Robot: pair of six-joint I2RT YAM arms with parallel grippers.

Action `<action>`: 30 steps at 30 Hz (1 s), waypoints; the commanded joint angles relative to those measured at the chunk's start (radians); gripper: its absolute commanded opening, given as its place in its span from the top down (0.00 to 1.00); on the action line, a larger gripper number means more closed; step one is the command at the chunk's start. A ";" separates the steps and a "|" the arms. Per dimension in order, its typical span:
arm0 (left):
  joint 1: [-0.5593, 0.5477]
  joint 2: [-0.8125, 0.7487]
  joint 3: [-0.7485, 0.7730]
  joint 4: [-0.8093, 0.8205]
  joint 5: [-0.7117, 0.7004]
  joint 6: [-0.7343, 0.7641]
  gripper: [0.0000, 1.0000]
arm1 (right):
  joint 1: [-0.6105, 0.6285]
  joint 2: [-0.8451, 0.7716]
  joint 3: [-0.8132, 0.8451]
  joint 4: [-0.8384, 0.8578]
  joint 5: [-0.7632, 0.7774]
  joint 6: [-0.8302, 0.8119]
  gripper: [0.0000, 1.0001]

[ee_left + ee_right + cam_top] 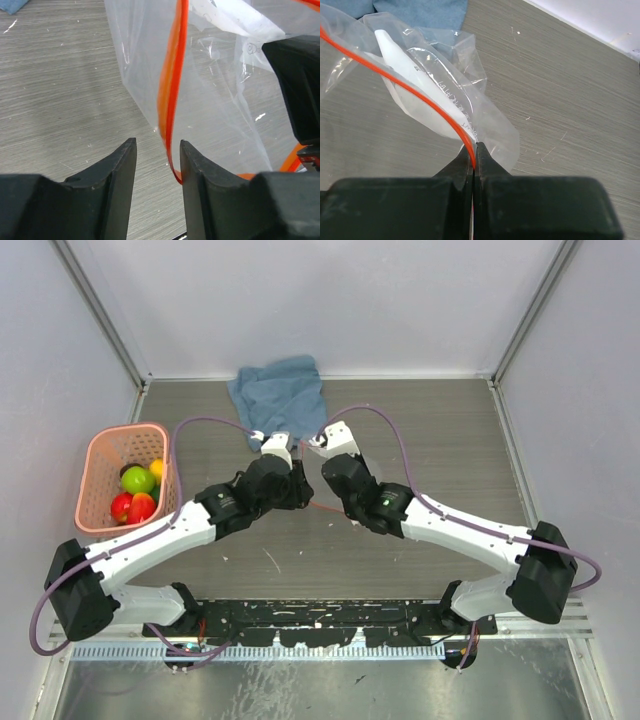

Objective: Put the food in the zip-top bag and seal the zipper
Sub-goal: Open the zipper of the food storage bag at the center of the board.

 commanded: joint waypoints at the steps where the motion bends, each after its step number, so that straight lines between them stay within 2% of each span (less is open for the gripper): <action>1: -0.002 -0.051 0.003 0.075 -0.017 -0.010 0.53 | -0.009 0.005 0.061 -0.030 0.037 0.035 0.99; 6: -0.001 -0.094 -0.015 0.080 -0.023 -0.017 0.45 | -0.016 0.023 0.081 -0.069 0.043 0.056 1.00; 13: 0.002 -0.127 -0.029 0.091 -0.028 -0.029 0.25 | -0.020 0.052 0.090 -0.088 0.043 0.101 0.99; 18: 0.009 -0.110 -0.038 0.129 0.000 -0.059 0.18 | -0.019 0.069 0.093 -0.087 -0.003 0.148 1.00; 25: 0.009 -0.008 -0.018 0.213 -0.003 -0.087 0.18 | -0.019 0.062 0.099 -0.079 -0.048 0.158 0.99; 27: 0.010 0.047 0.002 0.218 -0.026 -0.077 0.22 | -0.018 0.055 0.101 -0.082 -0.052 0.154 0.99; 30: 0.012 0.098 0.026 0.208 -0.050 -0.060 0.32 | -0.019 0.042 0.102 -0.089 -0.053 0.145 1.00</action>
